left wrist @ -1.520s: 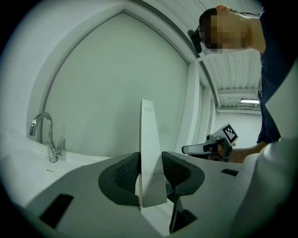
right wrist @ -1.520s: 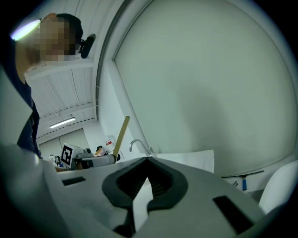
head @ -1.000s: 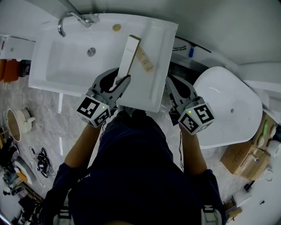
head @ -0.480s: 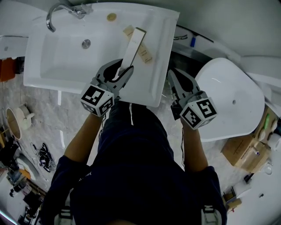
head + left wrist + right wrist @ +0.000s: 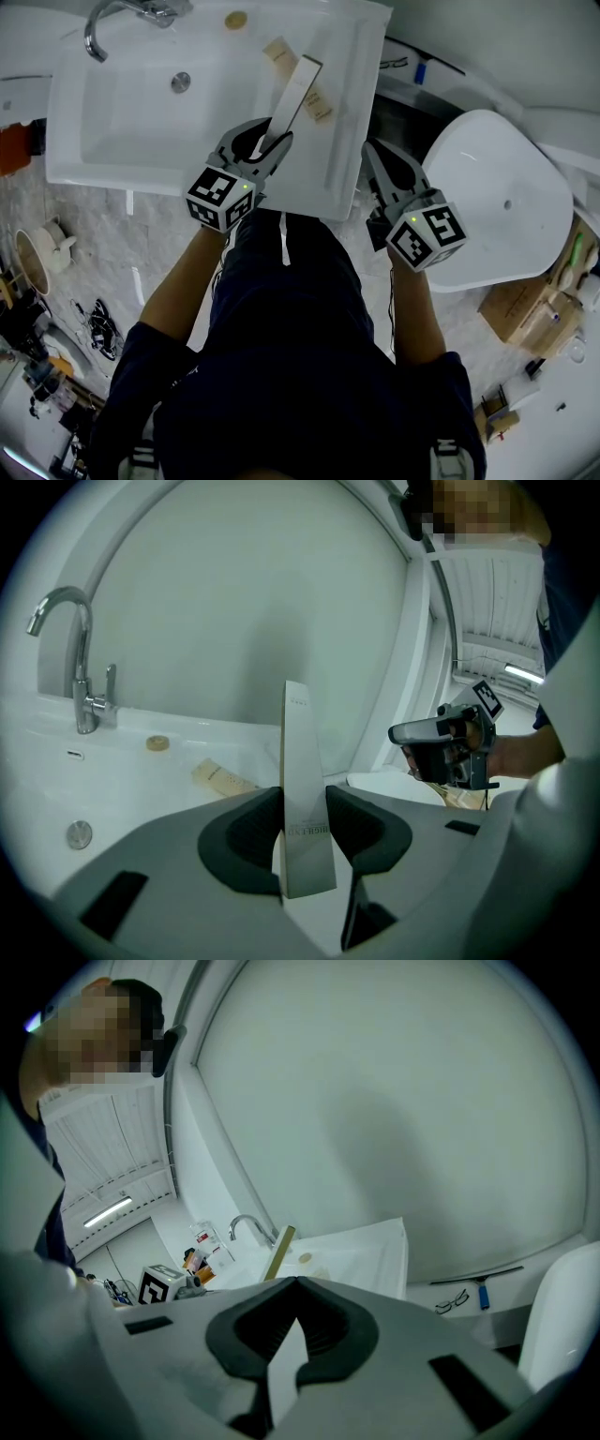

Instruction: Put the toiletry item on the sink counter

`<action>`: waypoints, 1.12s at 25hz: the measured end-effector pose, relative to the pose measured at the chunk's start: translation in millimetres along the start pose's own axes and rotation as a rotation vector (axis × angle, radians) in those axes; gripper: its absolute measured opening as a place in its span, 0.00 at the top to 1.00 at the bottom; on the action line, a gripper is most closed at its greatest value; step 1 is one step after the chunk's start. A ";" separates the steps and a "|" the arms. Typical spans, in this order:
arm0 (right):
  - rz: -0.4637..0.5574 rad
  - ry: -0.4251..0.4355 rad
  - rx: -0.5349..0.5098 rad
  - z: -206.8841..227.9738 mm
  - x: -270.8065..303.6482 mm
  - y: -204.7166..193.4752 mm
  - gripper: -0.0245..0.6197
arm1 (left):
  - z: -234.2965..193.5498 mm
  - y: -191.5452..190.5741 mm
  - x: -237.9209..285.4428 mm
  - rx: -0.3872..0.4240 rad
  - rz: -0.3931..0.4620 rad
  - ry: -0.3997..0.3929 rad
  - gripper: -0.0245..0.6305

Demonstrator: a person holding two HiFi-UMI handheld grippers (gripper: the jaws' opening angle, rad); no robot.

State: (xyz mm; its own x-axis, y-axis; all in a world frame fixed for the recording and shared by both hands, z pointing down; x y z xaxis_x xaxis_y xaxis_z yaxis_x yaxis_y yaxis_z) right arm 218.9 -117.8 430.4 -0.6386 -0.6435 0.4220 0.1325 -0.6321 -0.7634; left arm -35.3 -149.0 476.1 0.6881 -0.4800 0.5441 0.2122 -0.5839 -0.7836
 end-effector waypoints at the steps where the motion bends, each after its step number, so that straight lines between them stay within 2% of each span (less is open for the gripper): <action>1: -0.003 -0.002 0.003 -0.1 0.8 -2.1 0.95 | -1.7 -3.9 2.3 -0.002 -0.009 -0.001 0.70; 10: -0.026 -0.018 0.026 3.7 6.5 -17.1 0.95 | -12.5 -29.4 24.5 -0.004 -0.079 -0.013 0.70; 28: -0.041 -0.039 0.076 17.4 2.7 -33.5 0.95 | -10.4 -47.9 51.8 0.044 -0.189 0.006 0.70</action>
State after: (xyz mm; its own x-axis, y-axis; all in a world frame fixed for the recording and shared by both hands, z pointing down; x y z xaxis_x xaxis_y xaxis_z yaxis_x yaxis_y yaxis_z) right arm 226.0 -105.9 465.6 -0.6146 -0.6321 0.4720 0.1649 -0.6881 -0.7067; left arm -17.0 -152.7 544.9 0.6289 -0.3690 0.6843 0.3670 -0.6350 -0.6797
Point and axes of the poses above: the fingertips, and each gripper's own axes: x forward along the fingers, z to its right, y out of its top, the point moved 9 cm from there along -x, backward along the fingers, and after that the axes turned 6 degrees about -z, right-handed, at the moved point
